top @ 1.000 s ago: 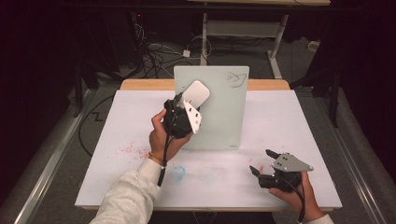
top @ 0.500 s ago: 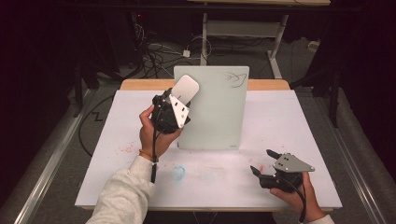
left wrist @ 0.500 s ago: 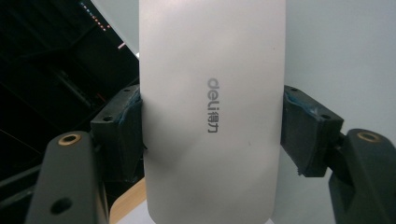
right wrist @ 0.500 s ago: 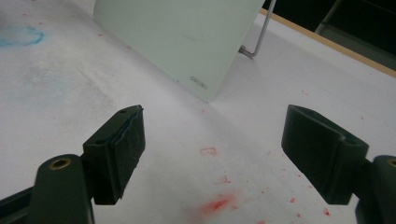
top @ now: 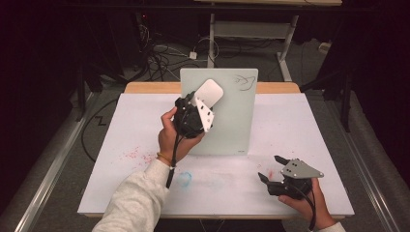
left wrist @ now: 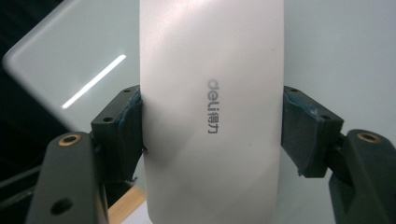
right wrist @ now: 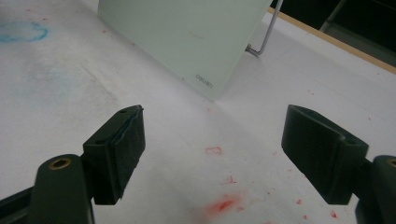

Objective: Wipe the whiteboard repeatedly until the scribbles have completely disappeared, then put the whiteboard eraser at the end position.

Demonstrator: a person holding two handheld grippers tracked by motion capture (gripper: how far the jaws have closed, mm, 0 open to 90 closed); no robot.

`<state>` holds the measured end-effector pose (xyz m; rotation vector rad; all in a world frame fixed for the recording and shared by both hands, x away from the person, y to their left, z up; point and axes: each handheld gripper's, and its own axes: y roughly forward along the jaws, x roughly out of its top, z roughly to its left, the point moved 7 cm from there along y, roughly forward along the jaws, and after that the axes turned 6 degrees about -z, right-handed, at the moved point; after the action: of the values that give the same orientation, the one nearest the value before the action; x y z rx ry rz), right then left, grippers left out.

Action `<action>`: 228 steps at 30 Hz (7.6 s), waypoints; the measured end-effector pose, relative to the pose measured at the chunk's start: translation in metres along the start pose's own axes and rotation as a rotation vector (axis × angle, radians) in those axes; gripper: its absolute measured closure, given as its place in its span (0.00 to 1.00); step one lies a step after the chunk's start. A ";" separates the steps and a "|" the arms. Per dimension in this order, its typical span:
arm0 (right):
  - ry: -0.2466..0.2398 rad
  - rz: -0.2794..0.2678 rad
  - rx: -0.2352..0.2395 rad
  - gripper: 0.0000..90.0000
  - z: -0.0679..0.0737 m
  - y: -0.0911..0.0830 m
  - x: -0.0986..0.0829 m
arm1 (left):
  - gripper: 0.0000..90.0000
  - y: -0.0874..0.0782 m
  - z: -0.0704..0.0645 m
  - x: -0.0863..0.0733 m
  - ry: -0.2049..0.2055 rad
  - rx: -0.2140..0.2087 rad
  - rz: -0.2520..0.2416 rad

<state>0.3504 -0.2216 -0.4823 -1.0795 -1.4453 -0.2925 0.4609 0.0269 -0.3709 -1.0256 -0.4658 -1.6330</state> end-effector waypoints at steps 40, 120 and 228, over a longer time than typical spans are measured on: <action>-0.009 0.023 0.017 0.25 0.003 0.001 -0.002 | 0.32 0.031 -0.068 0.047 0.283 -0.005 0.002; -0.001 0.018 0.026 0.25 0.003 0.002 -0.003 | 0.32 0.024 -0.030 0.049 0.151 0.011 -0.010; -0.018 0.015 0.018 0.25 0.006 0.003 0.000 | 0.32 -0.064 -0.027 -0.064 0.020 -0.430 0.034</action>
<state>0.3486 -0.2155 -0.4848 -1.0802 -1.4521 -0.2592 0.3934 0.0649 -0.4245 -1.3213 -0.0798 -1.7516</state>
